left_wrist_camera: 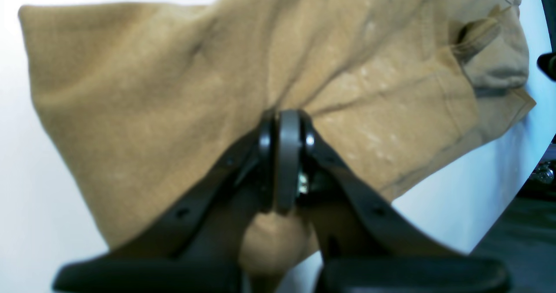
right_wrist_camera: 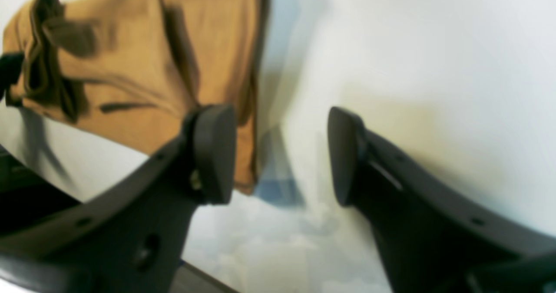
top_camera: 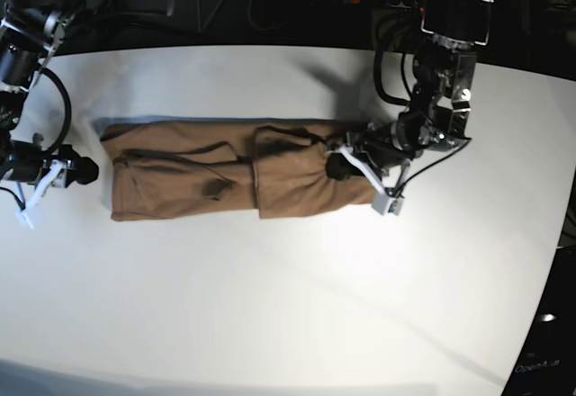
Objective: Fold the T-shirt properly
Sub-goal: 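Move the right gripper to the strip's other end and grasp it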
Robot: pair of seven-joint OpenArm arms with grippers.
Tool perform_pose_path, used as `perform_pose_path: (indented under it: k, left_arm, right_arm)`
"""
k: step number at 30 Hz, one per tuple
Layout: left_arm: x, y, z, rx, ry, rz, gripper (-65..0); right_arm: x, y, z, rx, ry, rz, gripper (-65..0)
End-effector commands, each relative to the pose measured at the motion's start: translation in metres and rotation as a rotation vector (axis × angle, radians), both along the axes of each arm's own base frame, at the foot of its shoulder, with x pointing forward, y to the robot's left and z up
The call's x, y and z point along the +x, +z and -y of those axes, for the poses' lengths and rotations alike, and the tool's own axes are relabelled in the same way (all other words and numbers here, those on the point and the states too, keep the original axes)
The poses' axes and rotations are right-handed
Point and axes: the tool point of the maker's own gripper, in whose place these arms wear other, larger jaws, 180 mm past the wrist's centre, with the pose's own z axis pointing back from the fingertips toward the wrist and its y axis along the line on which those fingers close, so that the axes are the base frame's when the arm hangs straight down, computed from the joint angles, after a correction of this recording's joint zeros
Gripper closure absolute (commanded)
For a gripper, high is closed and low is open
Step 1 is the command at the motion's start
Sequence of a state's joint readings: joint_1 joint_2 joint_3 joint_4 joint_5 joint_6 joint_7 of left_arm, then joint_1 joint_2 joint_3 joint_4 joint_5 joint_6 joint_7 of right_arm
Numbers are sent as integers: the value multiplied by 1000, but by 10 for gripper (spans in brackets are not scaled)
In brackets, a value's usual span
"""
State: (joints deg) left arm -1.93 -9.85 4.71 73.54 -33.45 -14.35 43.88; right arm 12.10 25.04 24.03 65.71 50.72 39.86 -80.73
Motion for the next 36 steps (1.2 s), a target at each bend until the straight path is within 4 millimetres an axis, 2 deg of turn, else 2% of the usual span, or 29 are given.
perform_pose_path:
  k: [1, 8, 15, 19, 30, 36]
  left_arm:
    - [-8, -19, -28, 148, 17, -76, -28]
    - [-6, -18, -28, 149, 17, -72, -28]
    - [-1, -15, -28, 149, 18, -62, -28]
    - [-1, -15, -28, 149, 18, -62, -28]
    - [0, -14, -27, 148, 19, -61, -28]
    - [0, -14, -26, 146, 19, -61, -28]
  right_arm:
    - [16, 18, 3, -1, -3, 70, -322]
    - [17, 11, -12, 33, 3, 65, -322]
    - [14, -6, -43, 75, 43, 58, -319]
    - [6, -17, -57, 107, 41, 43, -316]
    - [9, -16, -65, 105, 70, 46, -315]
    - [6, -23, -81, 128, 94, 30, -310]
